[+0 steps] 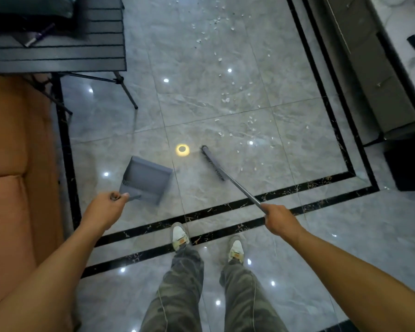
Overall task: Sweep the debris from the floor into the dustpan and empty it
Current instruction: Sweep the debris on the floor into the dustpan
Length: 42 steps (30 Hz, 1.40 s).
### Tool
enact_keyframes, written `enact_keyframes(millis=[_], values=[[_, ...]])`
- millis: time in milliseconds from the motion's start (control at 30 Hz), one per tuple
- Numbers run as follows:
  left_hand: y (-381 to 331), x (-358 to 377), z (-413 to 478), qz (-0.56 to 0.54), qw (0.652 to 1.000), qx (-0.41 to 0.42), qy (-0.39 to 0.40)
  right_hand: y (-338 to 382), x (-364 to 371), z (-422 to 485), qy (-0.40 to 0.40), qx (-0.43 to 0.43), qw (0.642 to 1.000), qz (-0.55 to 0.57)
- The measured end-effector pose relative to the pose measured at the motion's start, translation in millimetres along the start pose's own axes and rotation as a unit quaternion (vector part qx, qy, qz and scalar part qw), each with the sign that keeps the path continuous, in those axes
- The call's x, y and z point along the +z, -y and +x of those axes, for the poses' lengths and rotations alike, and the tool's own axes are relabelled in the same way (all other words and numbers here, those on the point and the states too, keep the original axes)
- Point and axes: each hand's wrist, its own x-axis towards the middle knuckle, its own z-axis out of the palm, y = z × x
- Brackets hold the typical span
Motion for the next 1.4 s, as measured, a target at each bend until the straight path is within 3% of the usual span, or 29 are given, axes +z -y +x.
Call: enact_keyframes(millis=[167,367,500,600,767,1100,1267,1400], values=[[58.9,-29.8,6.0,-0.031,0.999,-0.041,-0.009,109.4,-10.4,30.2,0.033,-0.085,0.993,0.07],[121.1,-50.2,-0.8,-0.011,0.995,-0.094,-0.024,238.0,1.2,57.7,0.066,-0.167,0.981,0.076],[153.7,-55.2,-2.7,-0.013,0.994,-0.11,-0.018,305.7,16.8,72.4,0.108,-0.142,0.975,0.129],[175.8,-56.4,0.6,-0.026,0.991,-0.13,-0.023,331.2,34.3,89.9,0.154,-0.066,0.972,0.165],[162.0,-53.0,4.0,-0.02,0.992,-0.123,-0.007,283.6,32.9,99.7,0.153,0.053,0.969,0.189],[41.0,-31.8,31.9,0.028,0.998,-0.031,0.046,95.6,15.4,60.9,0.079,0.186,0.953,0.226],[-22.8,1.1,48.1,0.085,0.994,0.02,0.06,21.8,6.3,44.0,0.047,0.231,0.929,0.285],[-88.0,35.2,40.5,0.142,0.984,0.076,0.071,-36.0,-2.4,24.2,0.005,0.271,0.88,0.39]])
